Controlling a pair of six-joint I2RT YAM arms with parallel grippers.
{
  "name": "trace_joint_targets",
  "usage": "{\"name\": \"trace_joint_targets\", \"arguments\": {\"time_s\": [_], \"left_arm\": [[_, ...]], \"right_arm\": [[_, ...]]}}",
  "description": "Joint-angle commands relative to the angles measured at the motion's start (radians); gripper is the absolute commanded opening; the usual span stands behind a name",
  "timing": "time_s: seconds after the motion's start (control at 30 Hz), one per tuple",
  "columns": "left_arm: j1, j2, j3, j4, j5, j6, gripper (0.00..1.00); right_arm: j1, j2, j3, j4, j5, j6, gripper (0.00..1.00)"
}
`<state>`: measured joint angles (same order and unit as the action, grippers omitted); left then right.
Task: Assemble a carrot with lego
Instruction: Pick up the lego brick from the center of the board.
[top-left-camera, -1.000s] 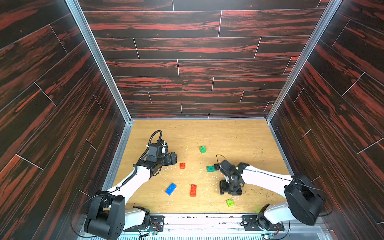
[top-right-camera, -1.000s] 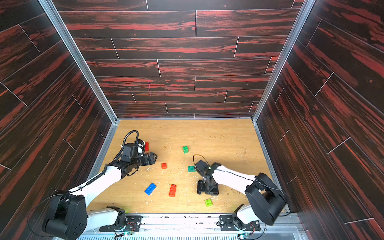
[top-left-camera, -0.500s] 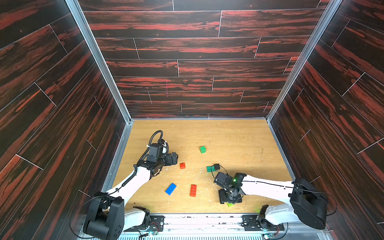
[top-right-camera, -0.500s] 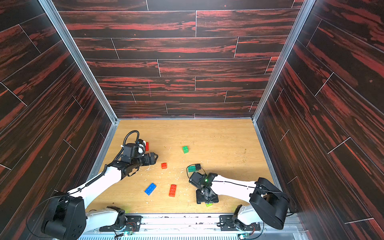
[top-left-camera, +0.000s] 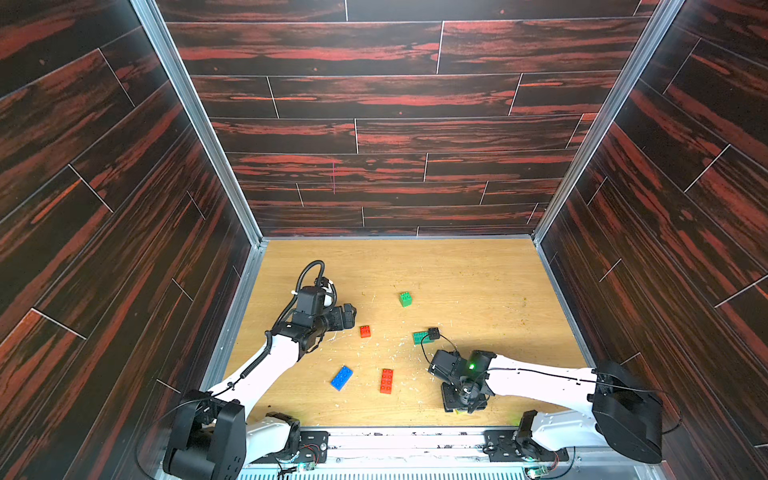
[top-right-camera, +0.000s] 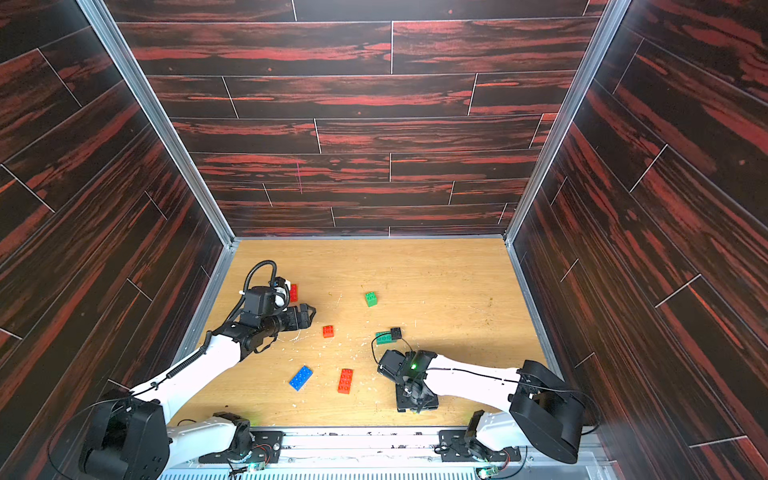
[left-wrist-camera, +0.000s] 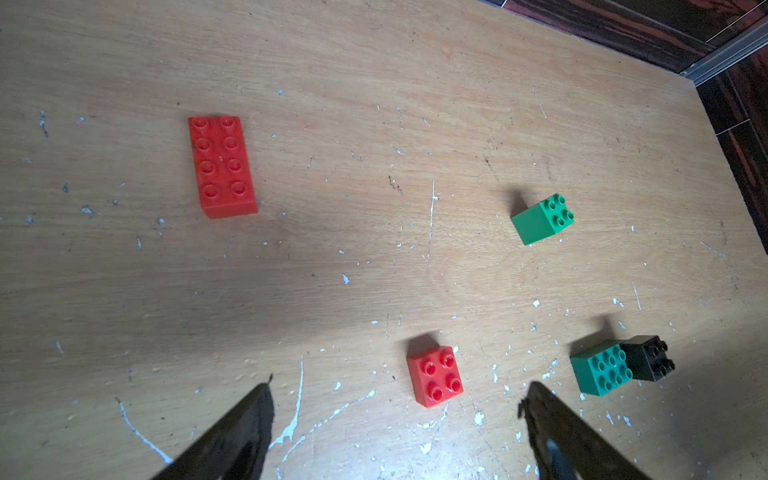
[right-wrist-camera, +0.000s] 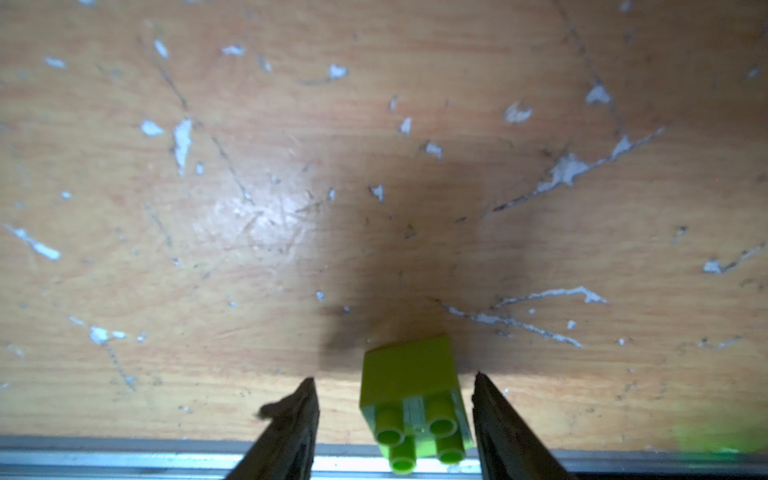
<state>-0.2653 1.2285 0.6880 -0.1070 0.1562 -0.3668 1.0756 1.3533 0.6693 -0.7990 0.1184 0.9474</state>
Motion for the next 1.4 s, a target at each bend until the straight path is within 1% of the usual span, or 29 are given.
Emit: {"name": "trace_joint_targets", "arguments": {"time_s": [0.0, 0.2, 0.33, 0.43, 0.57, 1.0, 1.13, 1.37], "left_arm": [[-0.006, -0.027, -0.002, -0.025, -0.008, 0.003, 0.95], [-0.009, -0.030, -0.004, -0.028, -0.013, 0.003, 0.95], [-0.012, -0.034, -0.005, -0.030, -0.019, 0.003, 0.95], [-0.012, -0.032, -0.007, -0.029, -0.022, 0.002, 0.95], [-0.014, -0.027, -0.008, -0.028, -0.022, 0.000, 0.95], [-0.017, -0.030, -0.010, -0.029, -0.030, 0.002, 0.95], [-0.017, -0.031, -0.010, -0.030, -0.032, 0.002, 0.95], [-0.018, -0.029, -0.010, -0.030, -0.033, 0.002, 0.95]], "right_arm": [[0.010, -0.032, -0.002, -0.008, -0.021, -0.007, 0.60], [0.034, -0.017, 0.014, 0.038, -0.046, -0.002, 0.60], [0.039, -0.018, 0.013, 0.021, -0.027, 0.016, 0.60], [0.041, -0.019, 0.022, -0.012, 0.004, 0.027, 0.53], [0.040, -0.007, 0.041, -0.029, 0.028, 0.027, 0.49], [0.044, 0.027, 0.022, -0.003, -0.005, 0.002, 0.47], [0.043, 0.031, 0.026, -0.003, 0.002, -0.002, 0.43], [0.044, 0.048, 0.022, 0.004, -0.004, -0.009, 0.40]]}}
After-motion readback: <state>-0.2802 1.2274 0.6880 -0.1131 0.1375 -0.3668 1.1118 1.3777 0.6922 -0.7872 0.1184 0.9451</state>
